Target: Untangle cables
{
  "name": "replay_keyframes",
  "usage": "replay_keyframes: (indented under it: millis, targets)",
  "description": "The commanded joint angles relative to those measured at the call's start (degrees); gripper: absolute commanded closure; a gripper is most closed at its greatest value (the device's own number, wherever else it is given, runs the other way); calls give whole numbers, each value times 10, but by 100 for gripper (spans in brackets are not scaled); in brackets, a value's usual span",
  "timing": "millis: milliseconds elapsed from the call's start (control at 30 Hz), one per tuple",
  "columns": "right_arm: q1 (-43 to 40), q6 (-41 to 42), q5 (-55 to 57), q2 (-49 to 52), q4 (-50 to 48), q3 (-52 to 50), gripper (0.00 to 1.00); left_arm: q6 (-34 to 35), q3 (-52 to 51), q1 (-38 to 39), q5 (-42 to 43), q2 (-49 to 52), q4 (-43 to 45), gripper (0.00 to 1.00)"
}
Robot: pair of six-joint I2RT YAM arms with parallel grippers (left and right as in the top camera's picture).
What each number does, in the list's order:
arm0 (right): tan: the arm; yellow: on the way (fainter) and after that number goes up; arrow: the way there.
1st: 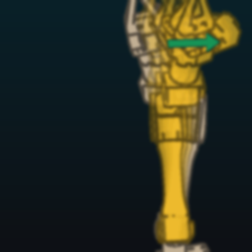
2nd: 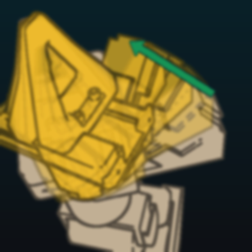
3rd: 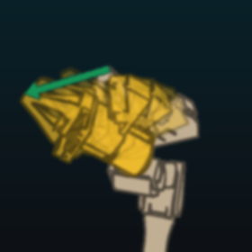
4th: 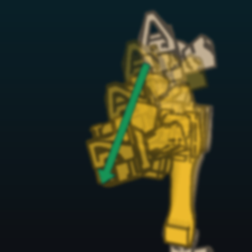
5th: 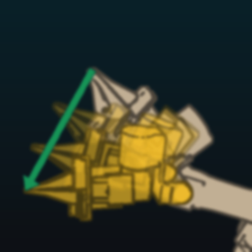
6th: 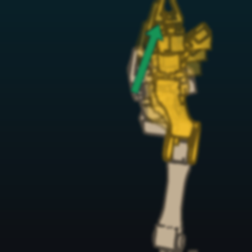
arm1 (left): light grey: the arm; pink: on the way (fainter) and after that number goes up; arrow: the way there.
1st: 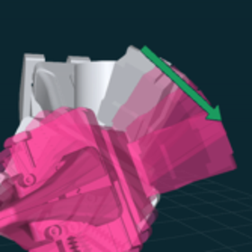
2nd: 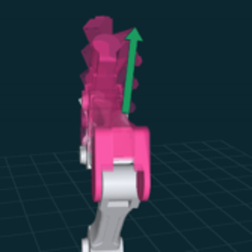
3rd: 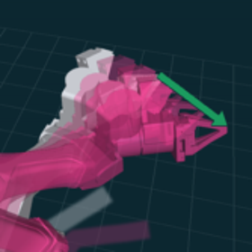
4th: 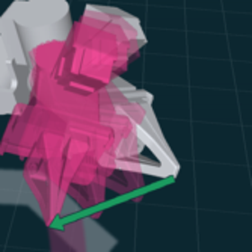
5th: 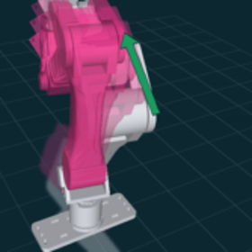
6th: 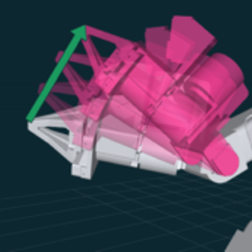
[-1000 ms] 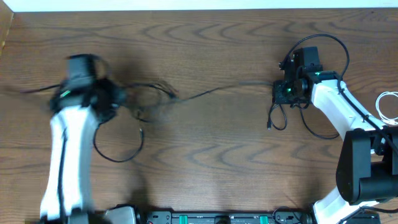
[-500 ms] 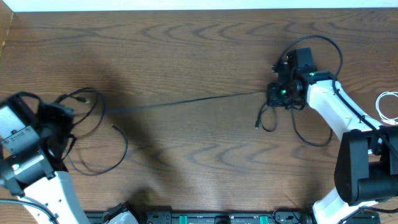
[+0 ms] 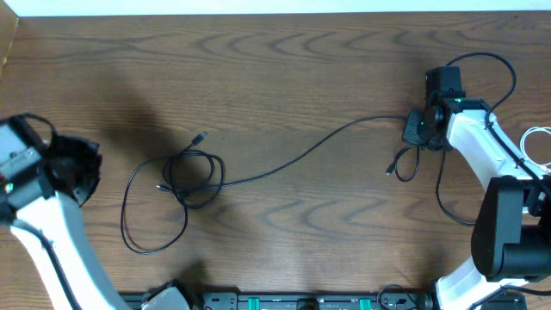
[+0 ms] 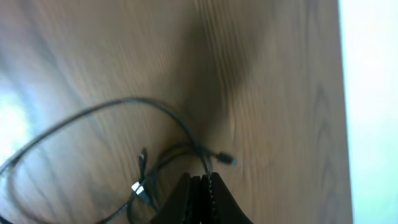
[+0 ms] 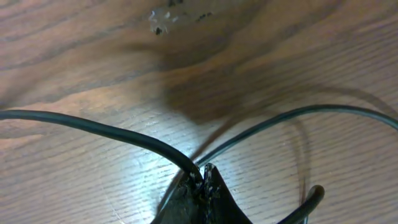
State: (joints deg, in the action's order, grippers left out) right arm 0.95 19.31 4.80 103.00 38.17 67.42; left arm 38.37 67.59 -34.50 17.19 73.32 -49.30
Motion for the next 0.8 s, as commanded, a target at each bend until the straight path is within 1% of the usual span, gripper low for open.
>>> replay_keyframes:
  millis: [0,33,67,167,200,300,367,600,767]
  targets:
    - [7,-2,-17,-7,-5,-1,99,-57,3,30,49,52,-6,92]
    - [9,-3,-22,-7,-7,-1,99,-60,3,42,49,71,-8,92]
    - [11,-4,-24,-7,-7,-1,99,-70,3,55,50,88,-9,89]
    - [18,-12,-24,-7,-11,-1,99,-109,3,101,49,137,-8,69]
    - [20,-12,-24,-7,-12,-1,99,-122,3,118,49,152,-7,61]
    - [26,-12,-24,-7,-14,-1,99,-172,3,170,48,196,-1,40]
    - [29,-12,-24,-7,-14,-1,99,-199,3,204,41,222,1,34]
    - [32,-14,-24,-7,-14,-1,99,-208,3,299,-45,300,1,33]
    - [32,-14,-24,-7,-15,-1,99,-207,3,337,-49,343,7,33]
